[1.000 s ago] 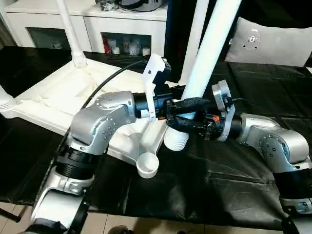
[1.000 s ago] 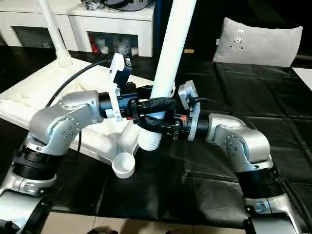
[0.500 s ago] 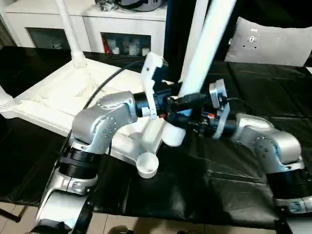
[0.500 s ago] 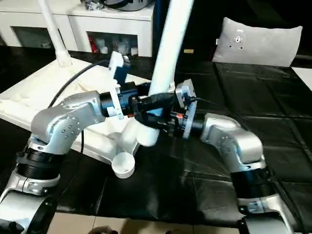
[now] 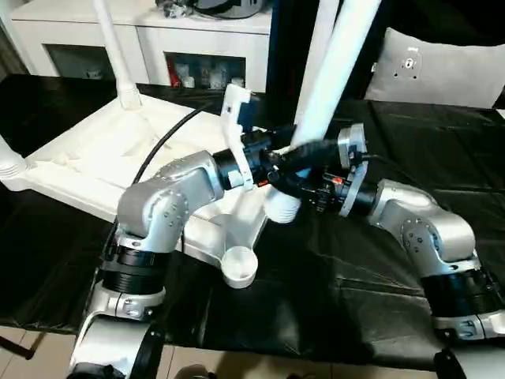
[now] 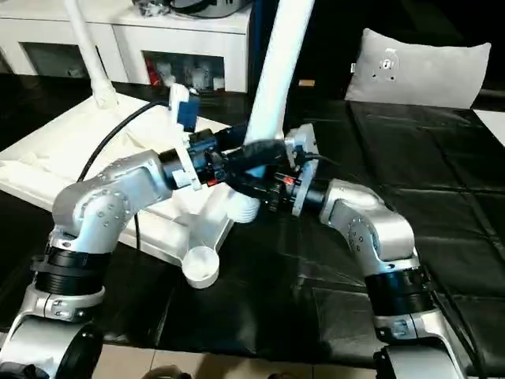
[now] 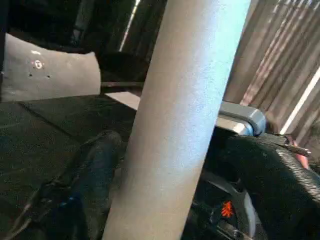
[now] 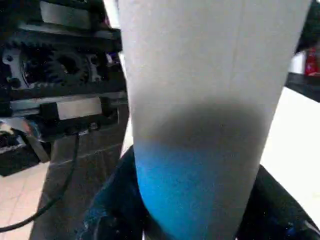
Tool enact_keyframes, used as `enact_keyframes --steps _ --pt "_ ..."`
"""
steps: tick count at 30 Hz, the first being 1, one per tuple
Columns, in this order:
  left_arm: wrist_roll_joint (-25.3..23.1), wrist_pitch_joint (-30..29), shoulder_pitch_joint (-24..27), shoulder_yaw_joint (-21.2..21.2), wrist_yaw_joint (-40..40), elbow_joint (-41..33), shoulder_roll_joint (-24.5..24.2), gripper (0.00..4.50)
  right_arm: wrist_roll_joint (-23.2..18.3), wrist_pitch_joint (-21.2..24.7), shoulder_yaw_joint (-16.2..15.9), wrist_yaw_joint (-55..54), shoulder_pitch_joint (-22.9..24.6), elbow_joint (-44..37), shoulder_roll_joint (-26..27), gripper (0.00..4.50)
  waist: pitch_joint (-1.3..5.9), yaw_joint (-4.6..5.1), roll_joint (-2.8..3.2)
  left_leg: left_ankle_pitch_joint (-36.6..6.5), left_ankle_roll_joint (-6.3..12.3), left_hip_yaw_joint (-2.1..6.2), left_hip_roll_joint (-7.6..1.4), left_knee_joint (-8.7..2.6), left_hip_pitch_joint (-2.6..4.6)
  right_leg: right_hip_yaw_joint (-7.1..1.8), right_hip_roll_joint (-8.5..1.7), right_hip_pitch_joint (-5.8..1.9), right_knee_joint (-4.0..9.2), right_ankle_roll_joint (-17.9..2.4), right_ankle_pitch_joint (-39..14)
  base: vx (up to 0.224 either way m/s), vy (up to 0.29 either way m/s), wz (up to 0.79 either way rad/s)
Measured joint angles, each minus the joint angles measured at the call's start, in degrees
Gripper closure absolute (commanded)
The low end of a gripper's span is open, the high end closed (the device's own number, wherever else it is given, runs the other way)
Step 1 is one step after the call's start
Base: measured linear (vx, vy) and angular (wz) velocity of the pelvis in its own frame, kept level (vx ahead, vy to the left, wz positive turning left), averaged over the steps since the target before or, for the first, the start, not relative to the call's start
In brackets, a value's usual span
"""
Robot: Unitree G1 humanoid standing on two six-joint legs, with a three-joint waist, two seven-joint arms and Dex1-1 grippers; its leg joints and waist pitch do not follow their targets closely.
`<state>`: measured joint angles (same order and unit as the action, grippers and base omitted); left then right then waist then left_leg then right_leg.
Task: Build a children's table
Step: Pick table leg, then move to table
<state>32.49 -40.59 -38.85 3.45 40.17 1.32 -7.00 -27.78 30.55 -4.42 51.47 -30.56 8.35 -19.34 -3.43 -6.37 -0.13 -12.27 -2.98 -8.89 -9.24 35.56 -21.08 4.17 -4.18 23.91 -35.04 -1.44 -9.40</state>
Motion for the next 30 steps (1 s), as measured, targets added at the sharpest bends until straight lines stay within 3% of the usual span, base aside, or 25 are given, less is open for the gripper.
enact_keyframes --steps 5,10,13,17,24,30 --pt "-1.8 2.81 0.04 0.62 0.24 0.03 -0.83 0.01 0.57 -0.59 0.03 -0.27 -0.02 0.77 0.02 2.62 0.0 0.03 0.0 0.0 0.0 0.0 0.0 0.0 0.0 0.0 0.0 0.0 0.0 0.0 0.0 0.0 0.0 0.0" --pt "7.7 2.23 0.3 -6.28 0.89 -0.07 5.56 0.0 1.53 -0.72 -1.61 -0.38 -0.01 1.49 0.8 2.62 0.01 -0.03 -0.04 0.0 0.0 -0.01 0.0 0.0 0.0 0.01 -0.01 -0.01 0.0 -0.02 0.01 0.0 0.0 0.0" --pt "9.46 2.75 0.21 -7.84 0.37 0.04 6.38 0.0 2.22 -0.66 -1.76 -0.4 0.07 1.64 0.68 2.62 0.01 0.0 -0.04 0.0 0.0 -0.01 -0.01 0.0 0.0 0.02 -0.01 -0.02 0.01 -0.02 0.02 0.0 0.0 0.0" --pt "9.27 4.67 -0.43 -8.57 -1.46 1.33 7.08 0.0 2.66 -0.65 -1.98 -0.37 0.2 2.03 0.68 2.62 0.01 0.02 -0.05 0.02 0.03 -0.01 -0.01 0.0 0.0 0.02 -0.01 -0.03 0.03 -0.02 0.02 0.0 0.0 0.0" --pt "6.79 10.78 -4.29 -14.75 -11.05 7.82 8.22 0.0 2.96 -0.64 -2.43 0.03 0.2 2.04 0.56 2.62 0.01 0.25 -0.05 0.03 0.03 -0.01 -0.01 0.0 -0.02 0.03 -0.01 0.0 0.03 0.02 0.04 0.0 0.0 0.0" --pt "2.63 11.62 -4.63 -14.12 -15.39 11.75 7.84 0.0 3.31 -0.58 -2.8 0.04 0.2 2.02 0.6 2.62 0.0 0.05 -0.06 0.03 0.04 -0.01 -0.01 0.0 -0.01 0.03 -0.01 0.04 0.07 0.02 0.04 0.0 0.0 0.0"
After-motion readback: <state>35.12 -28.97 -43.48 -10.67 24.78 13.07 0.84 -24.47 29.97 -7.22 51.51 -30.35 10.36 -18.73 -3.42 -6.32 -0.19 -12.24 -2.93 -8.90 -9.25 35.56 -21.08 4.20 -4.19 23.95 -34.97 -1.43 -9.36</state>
